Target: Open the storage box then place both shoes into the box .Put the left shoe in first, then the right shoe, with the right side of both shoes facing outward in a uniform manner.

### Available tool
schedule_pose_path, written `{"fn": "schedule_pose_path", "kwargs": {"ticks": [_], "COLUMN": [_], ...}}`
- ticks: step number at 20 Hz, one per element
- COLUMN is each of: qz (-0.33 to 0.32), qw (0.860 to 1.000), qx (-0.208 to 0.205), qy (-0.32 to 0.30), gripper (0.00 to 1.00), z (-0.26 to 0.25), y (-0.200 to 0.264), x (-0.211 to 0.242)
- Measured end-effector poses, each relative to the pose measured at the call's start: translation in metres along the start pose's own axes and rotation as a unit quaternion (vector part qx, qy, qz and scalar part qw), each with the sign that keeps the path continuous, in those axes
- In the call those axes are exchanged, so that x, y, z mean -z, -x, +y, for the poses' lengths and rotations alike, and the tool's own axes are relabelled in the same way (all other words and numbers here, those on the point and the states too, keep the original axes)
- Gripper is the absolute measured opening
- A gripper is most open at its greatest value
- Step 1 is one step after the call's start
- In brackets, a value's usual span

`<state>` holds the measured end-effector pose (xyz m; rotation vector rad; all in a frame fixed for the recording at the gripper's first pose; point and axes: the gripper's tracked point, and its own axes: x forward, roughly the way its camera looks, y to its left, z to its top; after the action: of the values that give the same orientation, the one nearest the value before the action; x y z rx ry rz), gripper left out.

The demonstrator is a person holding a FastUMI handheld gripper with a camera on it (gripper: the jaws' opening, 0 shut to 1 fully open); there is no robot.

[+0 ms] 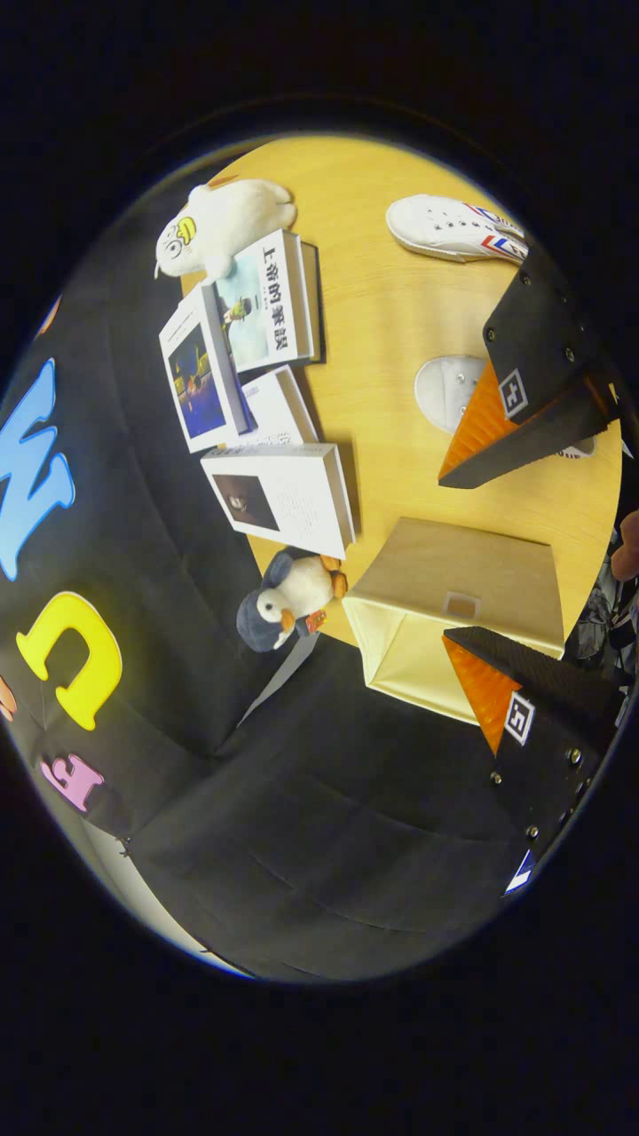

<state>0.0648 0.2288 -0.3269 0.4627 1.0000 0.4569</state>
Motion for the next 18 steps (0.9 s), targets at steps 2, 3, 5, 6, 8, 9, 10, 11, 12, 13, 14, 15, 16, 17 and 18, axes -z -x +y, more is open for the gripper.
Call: {"fn": "schedule_pose_path", "kwargs": {"ticks": [2, 3, 5, 6, 8, 9, 10, 11, 12, 13, 14, 15, 16, 17, 18], "qz": [0.004, 0.008, 0.019, 0.026, 0.051, 0.066, 0.08, 0.092, 0.101, 0.11, 0.118, 0.127, 0.135, 0.141, 0.147], "qw": [1.0, 0.999, 0.998, 0.997, 0.994, 0.993, 0.991, 0.989, 0.988, 0.987, 0.986, 0.984, 0.983, 0.982, 0.981], "qx": [0.022, 0.034, 0.063, 0.077, 0.097, 0.1, 0.104, 0.109, 0.113, 0.115, 0.118, 0.121, 0.123, 0.124, 0.125], "qy": [-0.008, -0.011, -0.002, 0.006, 0.019, 0.021, 0.023, 0.024, 0.026, 0.028, 0.03, 0.031, 0.031, 0.029, 0.027], "gripper": [0.96, 0.96, 0.96, 0.96, 0.96, 0.96, 0.96, 0.96, 0.95, 0.95, 0.95, 0.95, 0.95, 0.94, 0.94], "z": [-0.025, -0.037, -0.064, -0.077, -0.097, -0.103, -0.109, -0.112, -0.115, -0.118, -0.122, -0.125, -0.127, -0.13, -0.131], "y": [0.004, 0.005, 0.008, 0.008, 0.009, 0.009, 0.008, 0.01, 0.009, 0.008, 0.006, 0.004, 0.003, 0.0, -0.003], "x": [0.007, 0.013, 0.026, 0.032, 0.05, 0.059, 0.067, 0.075, 0.081, 0.086, 0.091, 0.096, 0.1, 0.104, 0.106]}}
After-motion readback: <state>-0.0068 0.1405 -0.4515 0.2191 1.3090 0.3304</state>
